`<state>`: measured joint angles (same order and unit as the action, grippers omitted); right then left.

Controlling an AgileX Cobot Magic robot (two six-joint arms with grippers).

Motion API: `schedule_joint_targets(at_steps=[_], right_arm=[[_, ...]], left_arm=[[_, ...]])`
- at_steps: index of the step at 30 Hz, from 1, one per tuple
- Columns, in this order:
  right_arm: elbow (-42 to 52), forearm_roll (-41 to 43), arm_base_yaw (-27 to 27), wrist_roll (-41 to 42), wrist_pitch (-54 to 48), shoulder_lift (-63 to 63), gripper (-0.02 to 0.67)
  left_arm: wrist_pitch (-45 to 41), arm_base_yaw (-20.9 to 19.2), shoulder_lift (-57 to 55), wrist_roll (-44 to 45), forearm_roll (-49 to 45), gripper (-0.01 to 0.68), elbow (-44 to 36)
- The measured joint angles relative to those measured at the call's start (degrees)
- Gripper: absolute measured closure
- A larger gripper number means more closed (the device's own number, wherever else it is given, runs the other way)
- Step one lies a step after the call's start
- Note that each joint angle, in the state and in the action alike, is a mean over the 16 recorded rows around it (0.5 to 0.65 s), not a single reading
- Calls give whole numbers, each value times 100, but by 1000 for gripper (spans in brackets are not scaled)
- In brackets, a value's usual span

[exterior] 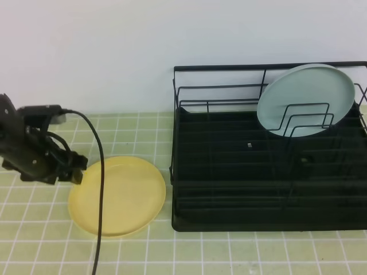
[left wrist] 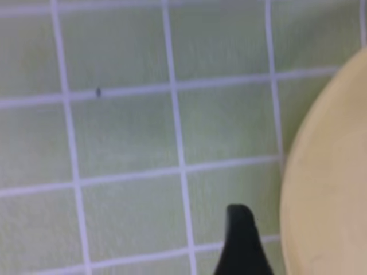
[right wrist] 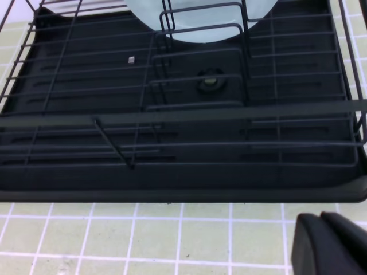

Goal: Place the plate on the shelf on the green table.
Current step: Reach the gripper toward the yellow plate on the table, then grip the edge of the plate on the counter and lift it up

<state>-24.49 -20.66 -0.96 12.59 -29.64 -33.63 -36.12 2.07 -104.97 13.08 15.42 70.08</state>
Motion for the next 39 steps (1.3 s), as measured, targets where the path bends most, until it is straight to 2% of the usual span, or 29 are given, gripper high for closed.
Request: schedule_joint_targets(at_steps=[5, 25, 33, 39], right_arm=[[0, -15, 0, 0, 0, 0, 652], [0, -18, 0, 0, 0, 0, 652], [0, -35, 0, 0, 0, 0, 652], [0, -56, 0, 0, 0, 0, 652]], left_arm=[[-220, -1, -171, -12, 6, 300, 1], [-423, -2, -613, 0, 258, 615, 15], [-562, -4, -646, 2, 333, 666, 53], [-743, -4, -608, 10, 357, 672, 182]])
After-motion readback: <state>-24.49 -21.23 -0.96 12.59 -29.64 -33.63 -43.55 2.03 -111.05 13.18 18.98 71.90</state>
